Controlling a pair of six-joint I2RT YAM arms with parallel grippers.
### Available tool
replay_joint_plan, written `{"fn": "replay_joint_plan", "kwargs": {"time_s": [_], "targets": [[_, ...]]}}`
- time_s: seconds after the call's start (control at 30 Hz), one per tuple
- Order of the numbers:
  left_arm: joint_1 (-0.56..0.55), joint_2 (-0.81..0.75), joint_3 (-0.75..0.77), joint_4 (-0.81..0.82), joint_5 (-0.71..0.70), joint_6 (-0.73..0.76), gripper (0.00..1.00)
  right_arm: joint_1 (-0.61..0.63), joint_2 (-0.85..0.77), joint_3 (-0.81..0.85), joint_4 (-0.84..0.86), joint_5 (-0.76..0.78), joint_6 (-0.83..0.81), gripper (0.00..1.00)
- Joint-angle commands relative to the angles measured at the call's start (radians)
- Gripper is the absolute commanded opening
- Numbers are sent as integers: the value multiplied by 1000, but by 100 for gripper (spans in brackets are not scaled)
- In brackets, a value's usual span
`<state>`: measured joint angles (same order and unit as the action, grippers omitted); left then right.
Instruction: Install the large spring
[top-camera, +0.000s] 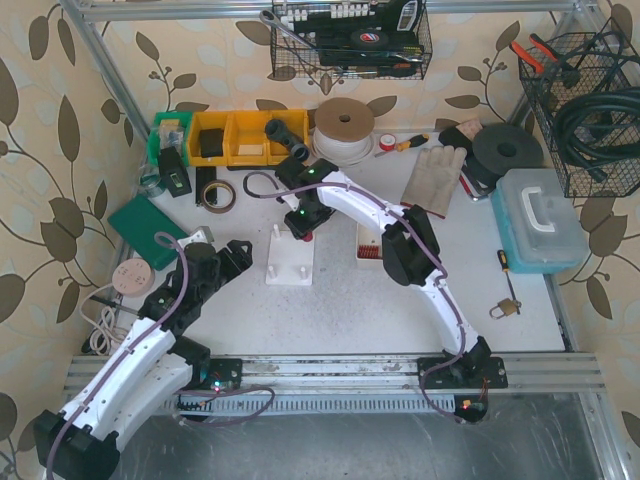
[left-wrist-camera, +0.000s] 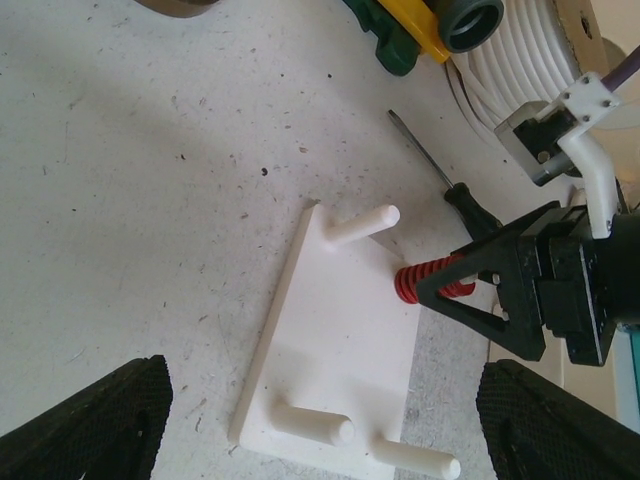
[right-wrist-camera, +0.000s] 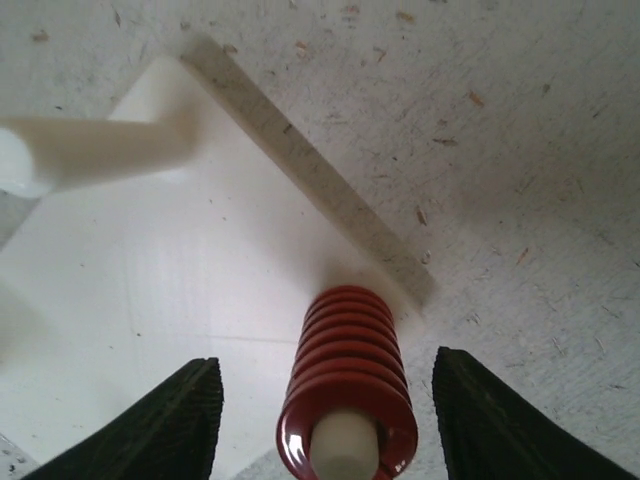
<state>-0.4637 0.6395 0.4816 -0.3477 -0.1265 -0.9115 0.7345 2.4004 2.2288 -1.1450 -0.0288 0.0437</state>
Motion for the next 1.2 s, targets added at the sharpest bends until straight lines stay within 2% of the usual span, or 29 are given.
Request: {"fn": "replay_joint_plan", "kwargs": {"time_s": [0.0, 0.1, 0.23, 0.3, 0.4, 0.57, 0.63, 0.67, 0.73, 0.8, 0.9, 0.97, 1.07, 1.17], "targets": [[10, -4, -8, 42, 9, 29, 86, -7, -80, -30, 60, -46, 15, 59], [10, 2, -7, 50, 17, 35, 87, -22, -163, -97, 120, -36, 48, 63], [11, 11, -7, 60, 28, 37, 87, -32, -327, -202, 178, 11, 101, 64], [10, 16, -6, 64, 32, 39, 86, -32, -455, -314, 235, 71, 137, 63], [11, 23, -7, 72, 38, 40, 86, -33, -682, -578, 354, 194, 203, 62], [11, 65, 12, 71, 56, 51, 86, -174, -922, -815, 386, 202, 305, 62], [11, 83, 20, 71, 67, 52, 86, -267, -983, -891, 376, 140, 342, 62], [11, 90, 25, 69, 71, 53, 86, -310, -1013, -934, 387, 89, 355, 66], [11, 102, 32, 67, 80, 60, 85, -394, -1075, -1026, 439, 10, 376, 82], [11, 122, 39, 74, 100, 66, 86, -424, -1115, -1091, 483, -34, 376, 85], [11, 158, 44, 110, 148, 71, 85, -427, -1105, -1103, 472, -60, 355, 80], [10, 174, 48, 116, 163, 77, 85, -426, -1085, -1096, 450, -60, 361, 72], [10, 168, 18, 169, 158, 55, 85, -421, -1085, -1109, 447, -74, 396, 64], [10, 153, -5, 198, 136, 45, 85, -380, -1101, -1123, 450, -40, 426, 59]]}}
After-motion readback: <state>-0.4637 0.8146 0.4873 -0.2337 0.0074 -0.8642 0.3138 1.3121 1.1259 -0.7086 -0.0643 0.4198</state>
